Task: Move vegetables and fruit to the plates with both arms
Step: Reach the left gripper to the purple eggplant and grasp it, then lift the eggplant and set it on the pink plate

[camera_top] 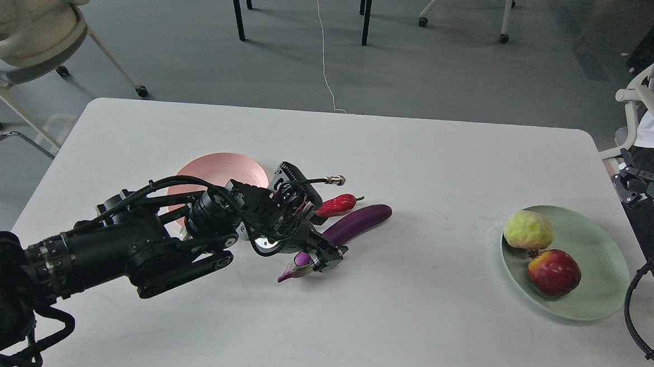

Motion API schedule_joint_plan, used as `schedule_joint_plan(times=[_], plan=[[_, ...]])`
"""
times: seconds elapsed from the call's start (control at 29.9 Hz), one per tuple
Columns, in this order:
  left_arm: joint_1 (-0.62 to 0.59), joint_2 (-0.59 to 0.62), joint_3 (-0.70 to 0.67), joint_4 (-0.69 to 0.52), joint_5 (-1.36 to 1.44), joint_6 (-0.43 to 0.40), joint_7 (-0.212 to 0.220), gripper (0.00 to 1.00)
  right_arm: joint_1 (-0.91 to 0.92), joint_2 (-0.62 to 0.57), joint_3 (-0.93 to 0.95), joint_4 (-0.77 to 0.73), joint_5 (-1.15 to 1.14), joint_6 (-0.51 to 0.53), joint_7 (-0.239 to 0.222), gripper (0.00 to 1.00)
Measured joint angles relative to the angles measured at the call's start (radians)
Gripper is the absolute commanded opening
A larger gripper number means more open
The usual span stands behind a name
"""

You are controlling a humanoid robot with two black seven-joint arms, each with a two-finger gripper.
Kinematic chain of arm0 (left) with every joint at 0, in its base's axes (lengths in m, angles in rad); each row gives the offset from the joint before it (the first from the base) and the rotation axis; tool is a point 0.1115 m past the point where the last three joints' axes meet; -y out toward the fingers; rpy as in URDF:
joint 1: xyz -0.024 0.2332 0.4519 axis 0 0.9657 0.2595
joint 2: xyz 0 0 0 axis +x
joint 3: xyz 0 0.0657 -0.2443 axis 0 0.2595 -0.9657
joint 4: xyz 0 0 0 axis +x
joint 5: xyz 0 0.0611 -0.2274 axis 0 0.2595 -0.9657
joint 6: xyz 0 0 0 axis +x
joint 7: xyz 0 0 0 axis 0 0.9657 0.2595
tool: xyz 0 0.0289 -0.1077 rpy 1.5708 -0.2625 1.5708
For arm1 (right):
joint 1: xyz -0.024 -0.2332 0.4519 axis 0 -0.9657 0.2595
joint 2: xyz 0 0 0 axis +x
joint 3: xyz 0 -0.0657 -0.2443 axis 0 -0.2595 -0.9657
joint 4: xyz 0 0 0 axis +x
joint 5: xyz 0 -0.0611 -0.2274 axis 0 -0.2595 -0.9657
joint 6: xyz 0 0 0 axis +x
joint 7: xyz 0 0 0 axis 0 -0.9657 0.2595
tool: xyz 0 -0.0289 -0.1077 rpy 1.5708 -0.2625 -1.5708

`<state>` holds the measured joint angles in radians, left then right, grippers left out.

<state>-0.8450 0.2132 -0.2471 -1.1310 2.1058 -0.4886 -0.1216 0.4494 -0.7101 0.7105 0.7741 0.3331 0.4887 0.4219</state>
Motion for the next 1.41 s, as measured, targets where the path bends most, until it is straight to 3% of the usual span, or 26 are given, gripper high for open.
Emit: schedule_joint_plan(times=[0.23,0.3,0.37,0.6,0.84,1.0,1.24,1.31,1.41], plan=[[0.006,-0.007,0.007,0.035,-0.001,0.000,-0.001,0.24,0.000,-0.007,0.016,0.008,0.000,0.000,-0.001,0.99],[0.006,-0.008,0.008,0.036,-0.001,0.000,-0.002,0.17,0.000,-0.008,0.017,0.008,-0.001,0.000,-0.001,0.99],[0.003,-0.008,0.007,0.036,-0.003,0.000,-0.004,0.16,0.000,-0.008,0.018,0.008,-0.001,0.000,-0.002,0.99],[-0.007,0.046,-0.051,-0.047,-0.058,0.000,-0.004,0.16,-0.002,-0.011,0.018,0.008,-0.002,0.000,-0.002,0.99],[-0.041,0.316,-0.132,-0.193,-0.195,0.000,-0.004,0.17,-0.002,-0.030,0.018,0.007,-0.002,0.000,-0.002,0.99],[-0.030,0.469,-0.118,-0.169,-0.216,0.000,-0.010,0.18,-0.001,-0.033,0.018,0.008,-0.002,0.000,-0.002,0.99],[0.030,0.480,-0.103,-0.054,-0.215,0.055,-0.005,0.23,-0.001,-0.032,0.020,0.008,-0.002,0.000,-0.002,0.99],[0.043,0.469,-0.103,-0.031,-0.212,0.066,-0.002,0.30,-0.001,-0.032,0.022,0.007,-0.002,0.000,-0.002,0.99],[0.052,0.450,-0.103,-0.008,-0.211,0.072,0.000,0.58,-0.001,-0.034,0.024,0.006,-0.002,0.000,-0.002,0.99]])
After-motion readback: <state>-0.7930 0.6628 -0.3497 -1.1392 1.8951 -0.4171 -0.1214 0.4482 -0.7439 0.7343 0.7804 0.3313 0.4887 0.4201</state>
